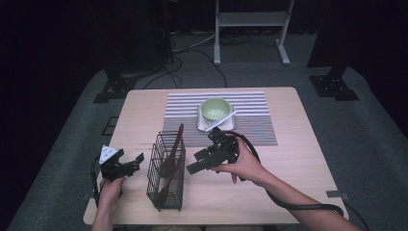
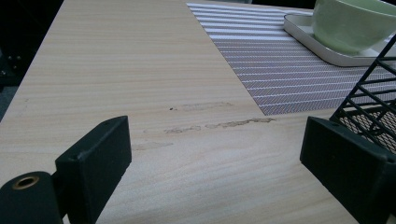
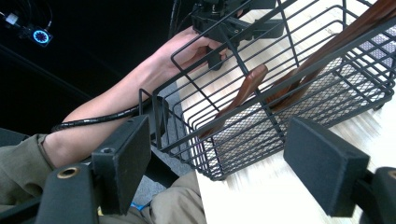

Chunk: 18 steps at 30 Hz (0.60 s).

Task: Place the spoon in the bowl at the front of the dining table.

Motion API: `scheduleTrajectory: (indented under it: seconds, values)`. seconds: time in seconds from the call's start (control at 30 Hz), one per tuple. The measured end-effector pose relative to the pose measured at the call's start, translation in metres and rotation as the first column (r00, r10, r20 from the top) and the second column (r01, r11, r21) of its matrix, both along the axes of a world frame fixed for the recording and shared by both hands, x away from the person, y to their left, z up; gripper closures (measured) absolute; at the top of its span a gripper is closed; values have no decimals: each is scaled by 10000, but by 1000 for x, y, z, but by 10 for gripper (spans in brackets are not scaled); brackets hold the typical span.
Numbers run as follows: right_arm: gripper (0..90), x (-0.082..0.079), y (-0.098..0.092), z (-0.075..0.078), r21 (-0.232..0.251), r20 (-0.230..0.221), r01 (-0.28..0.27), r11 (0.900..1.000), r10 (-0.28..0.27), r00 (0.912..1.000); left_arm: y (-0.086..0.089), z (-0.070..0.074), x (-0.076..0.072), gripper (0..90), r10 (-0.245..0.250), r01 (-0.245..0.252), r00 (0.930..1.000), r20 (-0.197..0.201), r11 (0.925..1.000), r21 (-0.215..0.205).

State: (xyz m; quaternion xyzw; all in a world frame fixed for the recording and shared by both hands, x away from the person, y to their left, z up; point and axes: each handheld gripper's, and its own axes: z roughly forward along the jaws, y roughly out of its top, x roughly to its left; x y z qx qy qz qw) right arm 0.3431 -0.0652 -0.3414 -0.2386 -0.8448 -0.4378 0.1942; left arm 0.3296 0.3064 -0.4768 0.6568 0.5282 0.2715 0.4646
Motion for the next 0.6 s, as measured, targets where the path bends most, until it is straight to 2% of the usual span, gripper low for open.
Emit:
scheduleTrajectory:
  seconds: [0.6]
  values:
    - [281,9,28,2,-584,4,-121,9982,121,9999,0,0,0,81,5,-5,10000,24,10000,-7]
